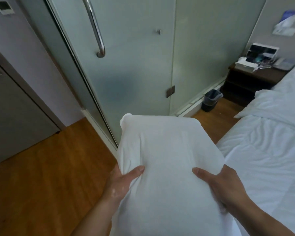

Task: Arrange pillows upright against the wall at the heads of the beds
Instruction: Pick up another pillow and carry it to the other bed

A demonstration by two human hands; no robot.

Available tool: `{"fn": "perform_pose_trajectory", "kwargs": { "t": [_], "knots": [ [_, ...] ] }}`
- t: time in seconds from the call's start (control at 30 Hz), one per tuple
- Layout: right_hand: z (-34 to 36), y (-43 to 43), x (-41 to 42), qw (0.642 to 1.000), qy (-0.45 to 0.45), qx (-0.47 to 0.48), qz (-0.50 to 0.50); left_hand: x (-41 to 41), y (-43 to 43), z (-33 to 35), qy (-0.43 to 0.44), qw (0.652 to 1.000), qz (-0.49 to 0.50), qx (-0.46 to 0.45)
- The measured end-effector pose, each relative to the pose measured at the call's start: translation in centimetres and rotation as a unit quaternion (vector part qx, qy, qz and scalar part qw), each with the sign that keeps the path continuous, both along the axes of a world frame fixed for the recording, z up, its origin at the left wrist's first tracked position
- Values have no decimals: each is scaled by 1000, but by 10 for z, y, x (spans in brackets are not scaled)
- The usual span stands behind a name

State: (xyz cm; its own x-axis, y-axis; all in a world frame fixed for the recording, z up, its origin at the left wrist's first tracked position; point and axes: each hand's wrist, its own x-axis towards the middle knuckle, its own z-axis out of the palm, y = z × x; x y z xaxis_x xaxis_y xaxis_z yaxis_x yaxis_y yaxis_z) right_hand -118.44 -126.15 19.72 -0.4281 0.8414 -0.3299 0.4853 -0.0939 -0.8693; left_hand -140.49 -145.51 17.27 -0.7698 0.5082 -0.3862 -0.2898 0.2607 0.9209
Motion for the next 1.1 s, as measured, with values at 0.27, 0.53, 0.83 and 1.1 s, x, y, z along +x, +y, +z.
{"fn": "perform_pose_trajectory", "kwargs": {
  "t": [0.27,0.53,0.83,1.1],
  "knots": [
    [5,38,-71,994,-8,3,-112,-113,94,-2,-28,993,-110,-15],
    [-23,126,-117,979,-7,-16,-203,-185,234,-12,2,976,-214,-43],
    [-21,279,-137,962,16,-29,-272,-219,428,-4,24,955,-289,-56],
    [-26,382,-143,937,12,-32,-347,-230,583,-12,27,928,-368,-57]
  ]
}}
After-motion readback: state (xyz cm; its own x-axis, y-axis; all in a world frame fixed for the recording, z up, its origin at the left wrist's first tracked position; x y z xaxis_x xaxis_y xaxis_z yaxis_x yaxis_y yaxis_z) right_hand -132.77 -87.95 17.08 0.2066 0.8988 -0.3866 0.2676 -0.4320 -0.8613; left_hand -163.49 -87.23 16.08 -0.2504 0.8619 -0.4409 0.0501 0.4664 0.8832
